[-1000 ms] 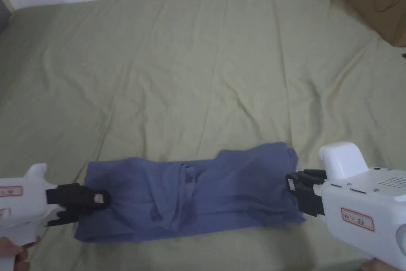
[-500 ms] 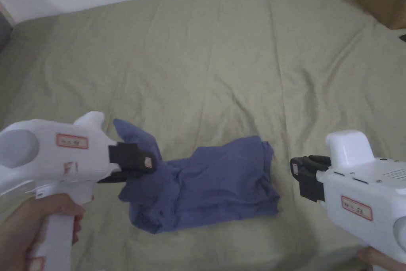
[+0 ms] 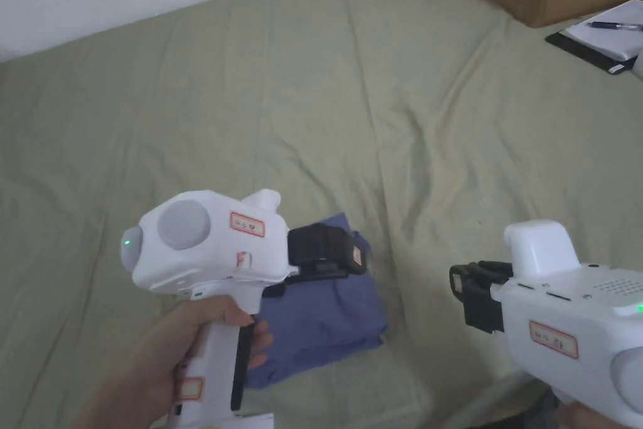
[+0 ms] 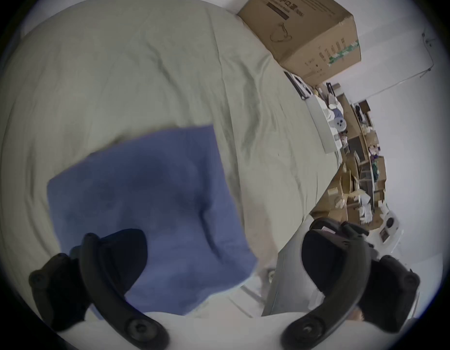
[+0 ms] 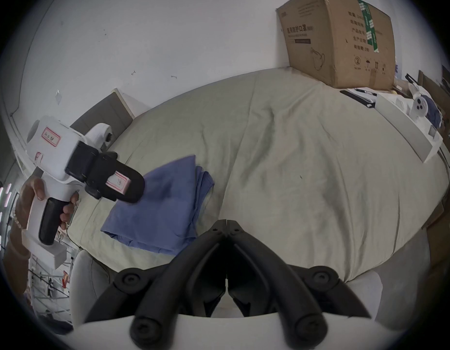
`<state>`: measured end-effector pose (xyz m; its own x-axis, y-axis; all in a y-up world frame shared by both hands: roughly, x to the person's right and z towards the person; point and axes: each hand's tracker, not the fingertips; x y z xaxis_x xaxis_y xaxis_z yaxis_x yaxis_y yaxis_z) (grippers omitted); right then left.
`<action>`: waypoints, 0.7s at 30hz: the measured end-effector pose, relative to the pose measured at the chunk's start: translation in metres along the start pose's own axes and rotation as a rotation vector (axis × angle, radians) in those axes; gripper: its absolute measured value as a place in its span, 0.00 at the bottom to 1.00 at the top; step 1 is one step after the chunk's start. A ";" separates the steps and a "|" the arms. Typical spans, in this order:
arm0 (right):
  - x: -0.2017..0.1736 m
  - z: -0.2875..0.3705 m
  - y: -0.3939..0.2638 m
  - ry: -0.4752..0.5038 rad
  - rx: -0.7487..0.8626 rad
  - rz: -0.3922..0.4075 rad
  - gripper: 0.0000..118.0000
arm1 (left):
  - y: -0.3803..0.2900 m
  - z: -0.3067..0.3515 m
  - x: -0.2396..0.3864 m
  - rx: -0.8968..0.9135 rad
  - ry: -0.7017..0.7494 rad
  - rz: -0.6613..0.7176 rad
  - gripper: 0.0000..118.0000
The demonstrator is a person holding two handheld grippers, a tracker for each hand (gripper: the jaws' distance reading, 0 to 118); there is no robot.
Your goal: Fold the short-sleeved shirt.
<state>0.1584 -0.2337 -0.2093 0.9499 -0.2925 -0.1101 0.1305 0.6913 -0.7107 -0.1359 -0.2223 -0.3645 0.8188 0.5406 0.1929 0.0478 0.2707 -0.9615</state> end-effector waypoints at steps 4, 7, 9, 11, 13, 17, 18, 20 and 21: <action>-0.003 0.002 0.001 0.010 0.014 -0.004 0.00 | -0.001 0.032 -0.021 0.058 0.068 0.028 0.99; -0.009 0.001 0.001 0.023 0.023 0.003 0.00 | -0.013 0.057 -0.044 0.144 0.111 0.089 0.86; -0.013 -0.002 0.000 0.035 0.022 -0.001 0.00 | -0.023 0.063 -0.063 0.182 0.144 0.131 0.27; -0.016 -0.007 -0.002 0.045 0.016 -0.004 0.00 | -0.029 0.055 -0.078 0.180 0.222 0.176 0.06; -0.020 -0.011 -0.003 0.052 0.009 -0.008 0.00 | -0.034 0.042 -0.077 0.156 0.209 0.128 0.04; -0.021 -0.013 -0.005 0.063 0.002 -0.006 0.00 | -0.039 0.017 -0.040 0.166 0.169 0.007 0.02; -0.021 -0.012 -0.005 0.063 -0.001 -0.004 0.00 | -0.037 0.009 -0.033 0.153 0.171 -0.021 0.02; -0.017 -0.009 -0.007 0.060 -0.005 0.000 0.00 | -0.034 -0.004 -0.013 0.139 0.108 0.018 0.02; -0.015 -0.007 -0.008 0.053 -0.008 0.004 0.00 | -0.034 -0.009 -0.008 0.113 0.105 0.039 0.02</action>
<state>0.1416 -0.2389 -0.2068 0.9339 -0.3247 -0.1498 0.1242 0.6872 -0.7158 -0.1390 -0.2428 -0.3351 0.8746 0.4675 0.1284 -0.0451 0.3421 -0.9386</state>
